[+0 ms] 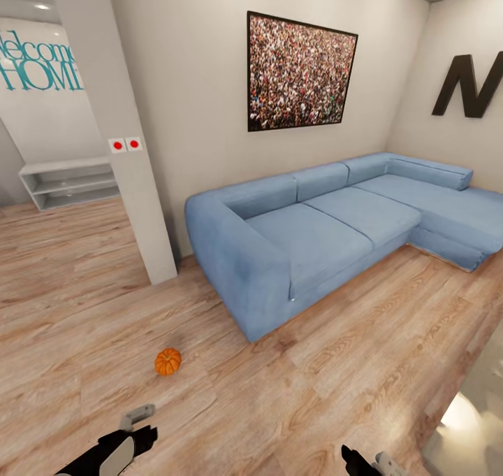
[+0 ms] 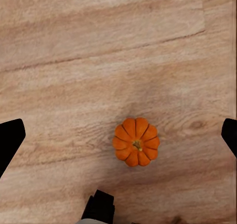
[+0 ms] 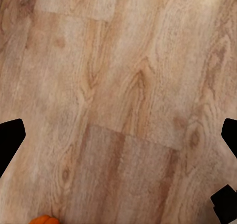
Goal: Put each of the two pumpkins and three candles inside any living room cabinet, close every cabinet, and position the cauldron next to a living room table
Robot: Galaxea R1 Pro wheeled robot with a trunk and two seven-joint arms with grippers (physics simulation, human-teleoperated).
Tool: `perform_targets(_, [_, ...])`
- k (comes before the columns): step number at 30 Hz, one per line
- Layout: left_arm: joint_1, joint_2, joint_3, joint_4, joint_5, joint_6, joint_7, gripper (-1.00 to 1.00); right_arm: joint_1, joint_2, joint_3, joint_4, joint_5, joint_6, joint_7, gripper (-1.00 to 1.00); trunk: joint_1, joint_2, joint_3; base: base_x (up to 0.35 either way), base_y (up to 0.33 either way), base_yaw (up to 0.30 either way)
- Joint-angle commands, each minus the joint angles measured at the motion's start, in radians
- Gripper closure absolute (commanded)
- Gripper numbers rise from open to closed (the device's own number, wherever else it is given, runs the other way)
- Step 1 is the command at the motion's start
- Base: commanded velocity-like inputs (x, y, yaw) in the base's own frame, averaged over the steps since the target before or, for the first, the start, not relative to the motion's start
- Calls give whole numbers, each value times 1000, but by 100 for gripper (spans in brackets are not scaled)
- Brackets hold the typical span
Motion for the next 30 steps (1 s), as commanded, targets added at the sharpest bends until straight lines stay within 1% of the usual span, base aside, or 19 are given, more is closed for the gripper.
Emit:
perform_targets(1, [0, 13, -8, -2, 16, 5, -32, -100, -1, -1, 8, 0, -11, -4, 1, -100, 4, -8, -4, 0, 0, 0])
perform_targets(2, [0, 27, -8, 0, 28, 6, -80, -100, -1, -1, 8, 0, -11, -4, 1, -100, 8, -15, -7, 0, 0, 0])
perform_targets(3, [0, 34, -8, 2, 35, 7, -106, -100, -1, -1, 8, 0, -11, -4, 1, -100, 12, -22, -10, 0, 0, 0])
perform_targets(4, [0, 57, -8, 5, 59, 9, -184, -100, -1, -1, 8, 0, -11, -4, 2, -100, 15, -29, -14, 0, 0, 0])
perform_targets(6, [0, 90, -9, 7, 95, 12, -280, -100, -1, -1, 9, 0, -11, -4, 2, -100, 23, -43, -20, 0, 0, 0])
perform_targets(7, [0, 97, -9, 7, 103, 12, -300, -100, -1, -1, 10, 0, -11, -4, 2, -100, 27, -50, -23, 0, 0, 0])
perform_targets(9, [0, 120, -9, 9, 128, 14, -360, -100, -1, -1, 10, 0, -11, -4, 2, -100, 35, -64, -29, 0, 0, 0])
perform_targets(10, [0, 127, -9, 9, 136, 14, -378, -100, -1, -1, 10, 0, -11, -4, 2, -100, 38, -71, -32, 0, 0, 0])
perform_targets(14, [0, 135, -10, 9, 146, 14, -404, -100, -1, -1, 10, 0, -9, -4, 2, -100, 54, -99, -45, 0, 0, 0])
perform_targets(21, [0, 141, -9, 10, 151, 15, -412, -100, -1, -1, 10, 0, -1, -4, 2, -100, 81, -148, -67, 0, 0, 0])
perform_targets(25, [0, 157, -9, 10, 173, 16, -425, -100, -1, -1, 10, 0, 2, -5, 2, -100, 96, -176, -79, 0, 0, 0])
perform_targets(26, [0, 164, -9, 10, 184, 16, -442, -100, -1, -1, 10, 0, 3, -5, 2, -100, 100, -183, -83, 0, 0, 0])
perform_targets(28, [0, 178, -10, 12, 200, 17, -498, -100, -1, -1, 10, 0, 4, -5, 2, -100, 107, -197, -89, 0, 0, 0])
perform_targets(29, [0, 185, -11, 17, 205, 17, -532, -100, -1, -1, 11, 0, 4, -6, 2, -100, 111, -204, -92, 0, 0, 0])
perform_targets(30, [0, 188, -11, 20, 207, 17, -548, -100, -1, -1, 11, 0, 4, -6, 2, -100, 115, -211, -95, 0, 0, 0])
